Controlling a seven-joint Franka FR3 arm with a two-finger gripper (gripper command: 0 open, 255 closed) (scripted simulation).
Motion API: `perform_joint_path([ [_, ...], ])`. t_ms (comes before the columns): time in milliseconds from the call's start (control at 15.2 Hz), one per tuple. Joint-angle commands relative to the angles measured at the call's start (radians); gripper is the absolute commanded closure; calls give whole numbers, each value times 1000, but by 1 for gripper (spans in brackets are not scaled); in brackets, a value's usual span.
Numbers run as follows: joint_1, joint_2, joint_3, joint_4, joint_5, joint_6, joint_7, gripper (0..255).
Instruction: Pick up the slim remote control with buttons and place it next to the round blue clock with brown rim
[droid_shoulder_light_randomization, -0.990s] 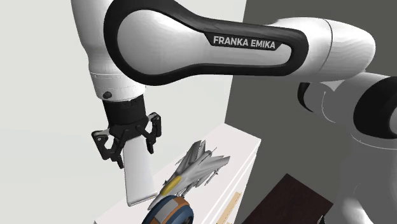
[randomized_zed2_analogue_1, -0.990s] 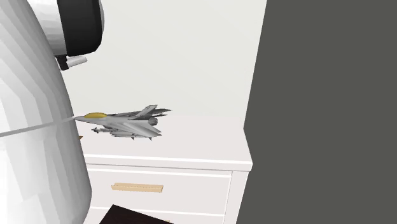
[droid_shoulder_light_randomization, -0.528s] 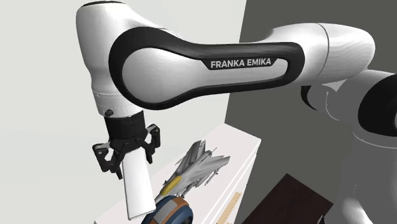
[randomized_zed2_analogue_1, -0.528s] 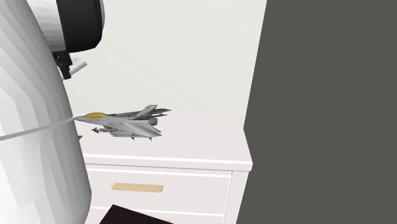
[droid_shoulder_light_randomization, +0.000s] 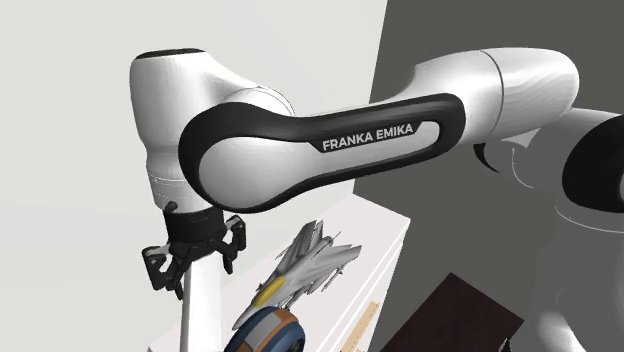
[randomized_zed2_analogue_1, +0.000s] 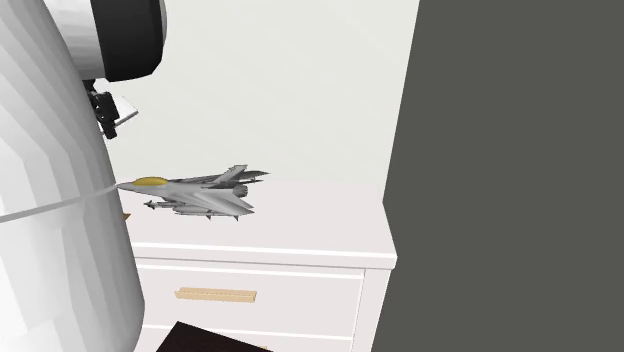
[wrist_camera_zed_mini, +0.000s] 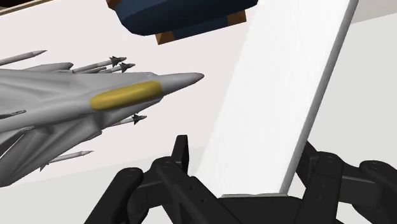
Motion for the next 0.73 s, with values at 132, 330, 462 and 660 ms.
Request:
perform_joint_path([
  [132, -5, 5, -3, -52, -4, 54, 1, 255],
  [330, -7, 10, -5, -86, -6, 92, 3, 255],
  [462, -8, 14, -6, -108, -8, 117, 5, 255],
  [660, -9, 21, -8, -137, -12, 153, 7, 255],
])
